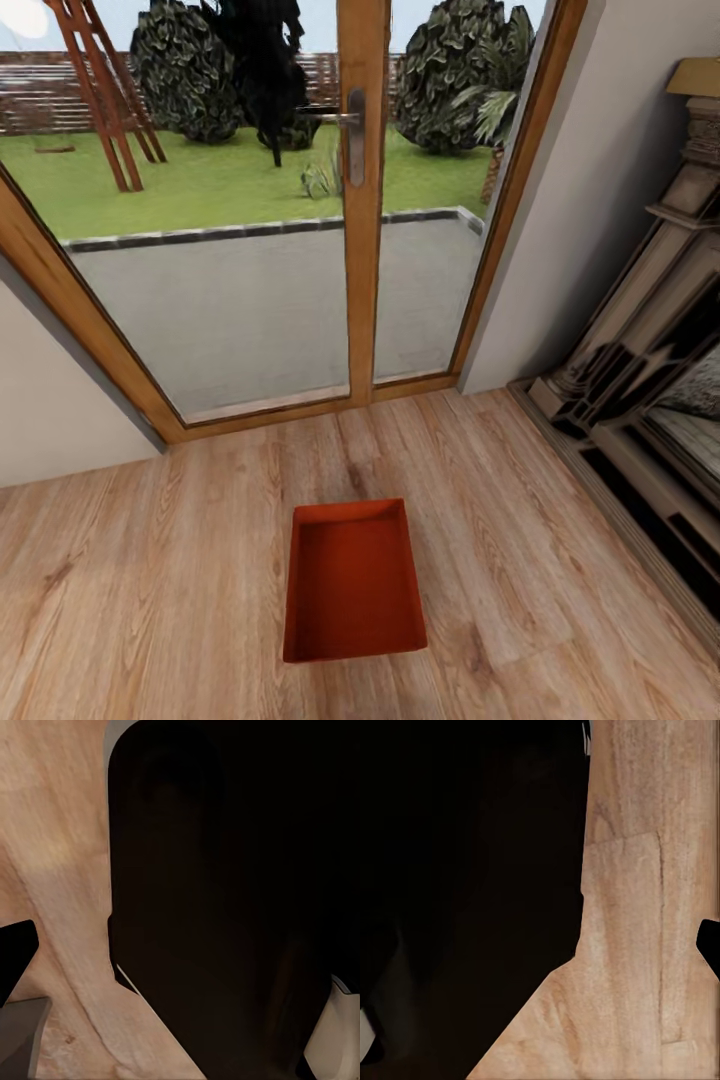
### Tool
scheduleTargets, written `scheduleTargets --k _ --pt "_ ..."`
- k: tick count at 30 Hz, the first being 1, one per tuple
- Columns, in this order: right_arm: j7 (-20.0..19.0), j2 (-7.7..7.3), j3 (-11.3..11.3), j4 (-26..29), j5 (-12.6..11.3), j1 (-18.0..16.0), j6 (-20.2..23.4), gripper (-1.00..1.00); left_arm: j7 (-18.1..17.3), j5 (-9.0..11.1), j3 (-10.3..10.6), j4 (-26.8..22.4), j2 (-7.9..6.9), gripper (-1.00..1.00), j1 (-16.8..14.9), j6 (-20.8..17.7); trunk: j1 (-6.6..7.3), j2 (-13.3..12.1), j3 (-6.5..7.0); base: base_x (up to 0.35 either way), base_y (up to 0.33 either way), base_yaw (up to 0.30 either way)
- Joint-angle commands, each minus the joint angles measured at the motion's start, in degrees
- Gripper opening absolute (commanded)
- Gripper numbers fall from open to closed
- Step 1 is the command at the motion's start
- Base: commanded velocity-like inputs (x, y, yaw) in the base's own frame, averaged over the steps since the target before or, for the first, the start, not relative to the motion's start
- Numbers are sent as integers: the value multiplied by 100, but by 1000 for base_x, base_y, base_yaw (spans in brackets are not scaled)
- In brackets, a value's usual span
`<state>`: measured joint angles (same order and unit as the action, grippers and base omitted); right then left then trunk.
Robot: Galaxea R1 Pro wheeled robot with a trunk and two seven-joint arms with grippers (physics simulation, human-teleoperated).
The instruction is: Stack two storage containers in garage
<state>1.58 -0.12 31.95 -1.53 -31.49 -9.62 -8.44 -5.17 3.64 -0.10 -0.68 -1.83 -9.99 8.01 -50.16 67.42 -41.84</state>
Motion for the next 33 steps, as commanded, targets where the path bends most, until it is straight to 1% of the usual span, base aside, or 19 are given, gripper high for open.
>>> scheduleTargets --k 1,11,17,19,33 --pt "1 3 48 -14 -41 -5 -25 100 -28 37 1 6 -2 100 -3 17 0 2 -4 0 -146 0" --pt "1 3 48 -14 -41 -5 -21 100 -28 32 1 6 -2 100 -3 17 0 2 -4 0 -29 11" --pt "1 3 48 -17 -41 -5 -26 100 -28 34 1 6 -2 100 -3 17 0 2 -4 0 -1 201" --pt "1 3 48 -15 -41 -5 -26 100 -28 33 1 6 -2 100 -3 17 0 2 -4 0 0 67" --pt "1 3 47 -14 -65 -5 -18 100 -28 37 1 6 -2 100 -3 17 0 2 -4 0 0 6"
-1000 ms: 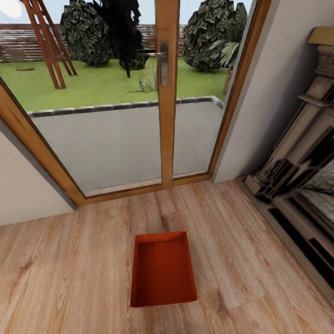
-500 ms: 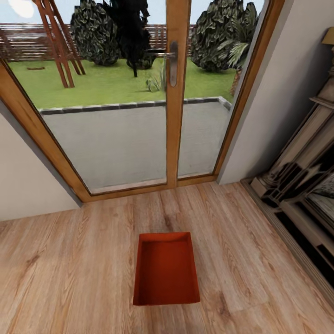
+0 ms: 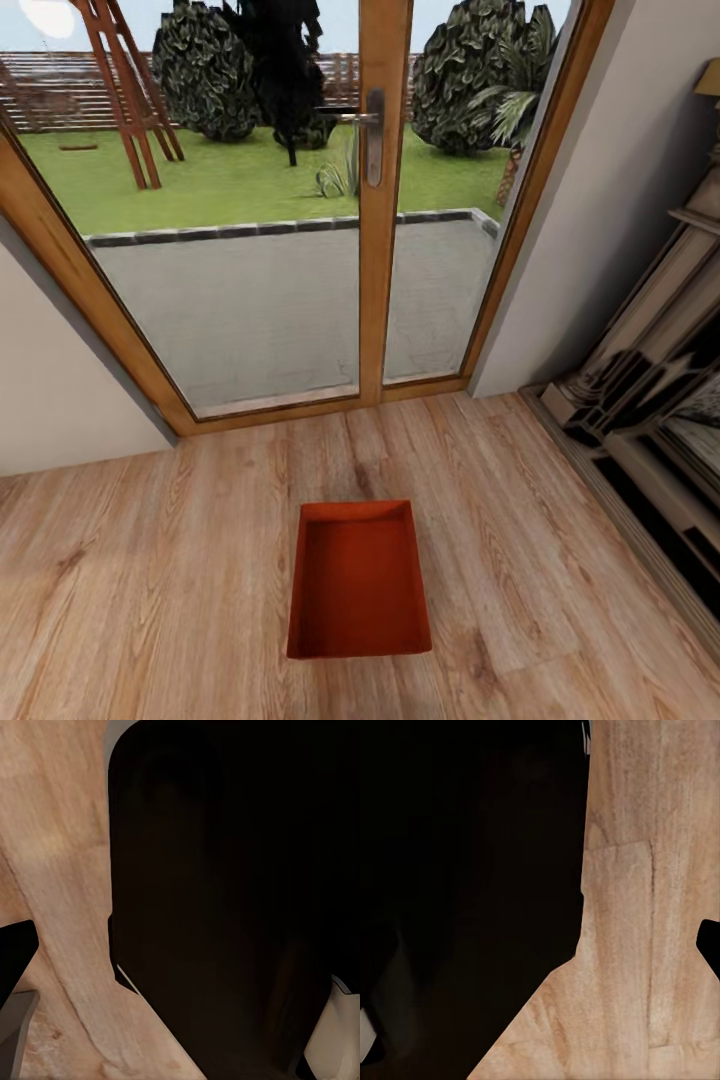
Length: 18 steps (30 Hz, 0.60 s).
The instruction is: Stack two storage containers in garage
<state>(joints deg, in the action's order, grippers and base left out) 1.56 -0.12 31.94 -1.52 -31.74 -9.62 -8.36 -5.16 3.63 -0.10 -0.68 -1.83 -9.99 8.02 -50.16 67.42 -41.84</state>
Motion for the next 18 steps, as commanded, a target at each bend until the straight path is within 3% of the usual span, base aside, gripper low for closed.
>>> scheduleTargets --k 1,18 --pt "2 3 49 -17 -42 -5 -26 100 -29 40 1 7 -2 100 -3 15 0 2 -4 0 0 0" --pt "2 3 50 -17 -42 -5 -26 100 -29 42 1 7 -2 100 -3 15 0 2 -4 0 0 0"
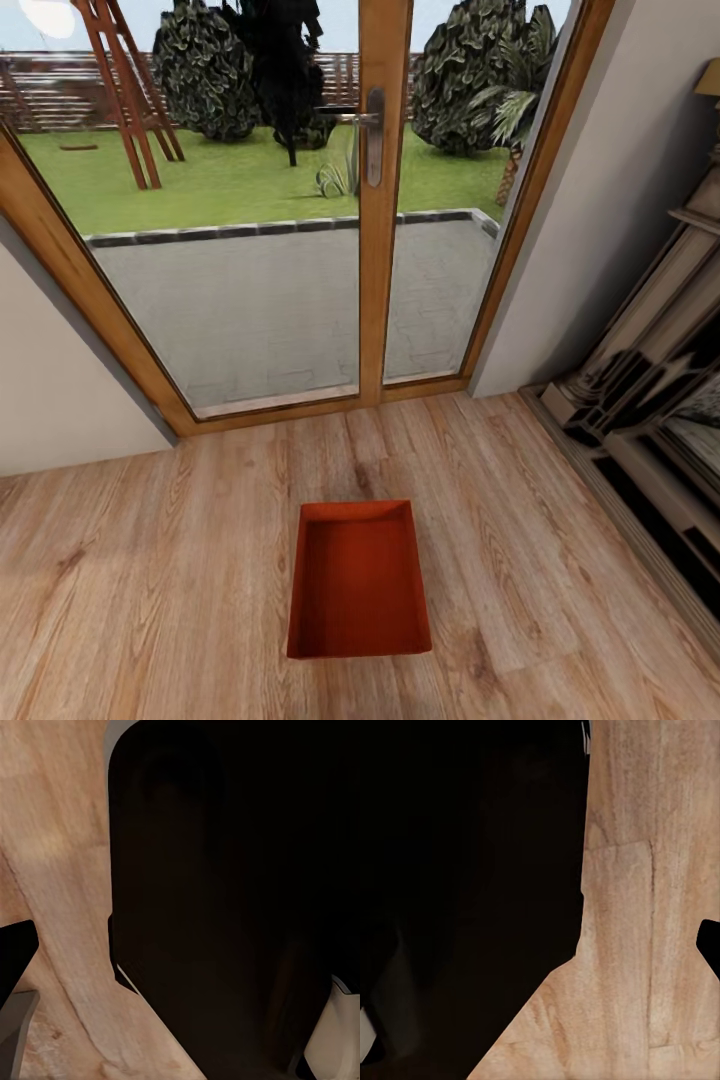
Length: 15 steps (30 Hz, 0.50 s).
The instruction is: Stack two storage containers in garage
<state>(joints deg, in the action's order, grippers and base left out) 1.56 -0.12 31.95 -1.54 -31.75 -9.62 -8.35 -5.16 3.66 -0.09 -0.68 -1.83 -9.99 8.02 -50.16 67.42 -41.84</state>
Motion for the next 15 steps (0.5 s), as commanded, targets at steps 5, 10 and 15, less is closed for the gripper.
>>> scheduleTargets --k 5,10,15 --pt "2 3 48 -16 -41 -5 -26 100 -29 39 1 7 -2 100 -3 15 0 2 -4 0 0 0" --pt "1 3 48 -14 -41 -5 -26 100 -29 39 1 7 -2 100 -3 15 0 2 -4 0 0 0" --pt "-3 -1 47 -14 -41 -5 -25 100 -29 39 1 7 -2 100 -3 15 0 2 -4 0 0 0"
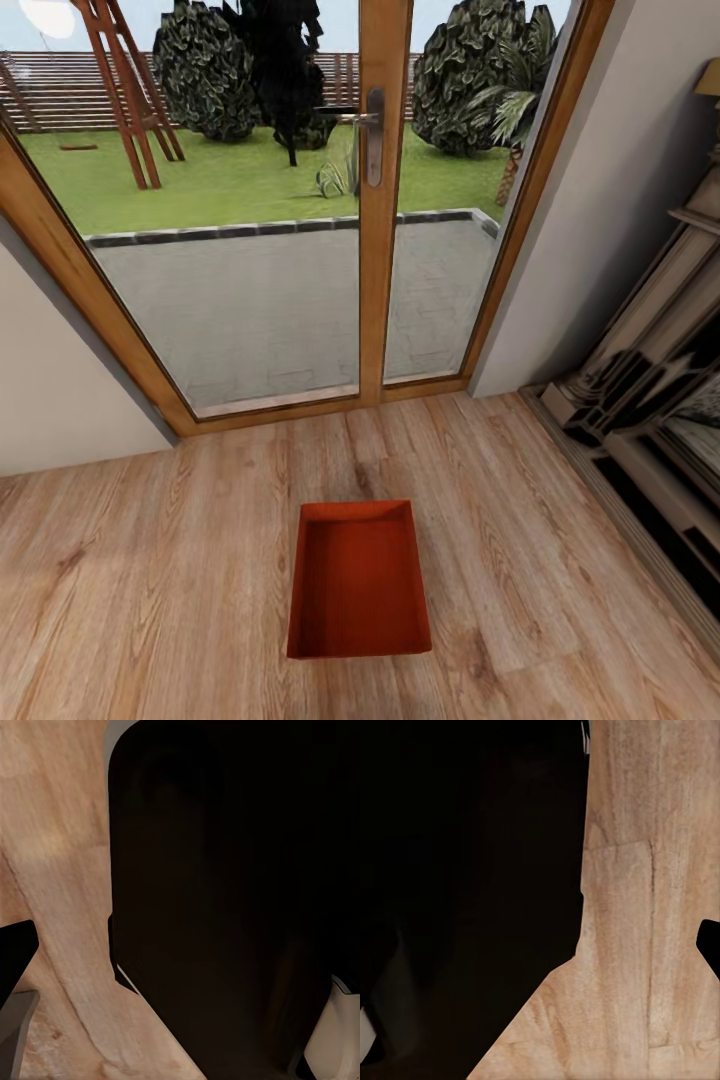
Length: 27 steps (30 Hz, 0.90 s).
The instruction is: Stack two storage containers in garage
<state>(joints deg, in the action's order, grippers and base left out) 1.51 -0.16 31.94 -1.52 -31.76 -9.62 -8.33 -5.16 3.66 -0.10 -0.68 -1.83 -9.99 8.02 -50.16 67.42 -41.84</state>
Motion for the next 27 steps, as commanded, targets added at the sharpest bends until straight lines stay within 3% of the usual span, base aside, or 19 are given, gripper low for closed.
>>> scheduleTargets --k 1,27 --pt "2 2 49 -15 -40 -5 -28 100 -29 39 1 7 -2 100 -3 15 0 2 -4 0 0 0" --pt "-1 8 49 -16 -14 -5 -20 100 -29 39 1 7 -2 100 -3 15 0 2 -179 0 0 0"
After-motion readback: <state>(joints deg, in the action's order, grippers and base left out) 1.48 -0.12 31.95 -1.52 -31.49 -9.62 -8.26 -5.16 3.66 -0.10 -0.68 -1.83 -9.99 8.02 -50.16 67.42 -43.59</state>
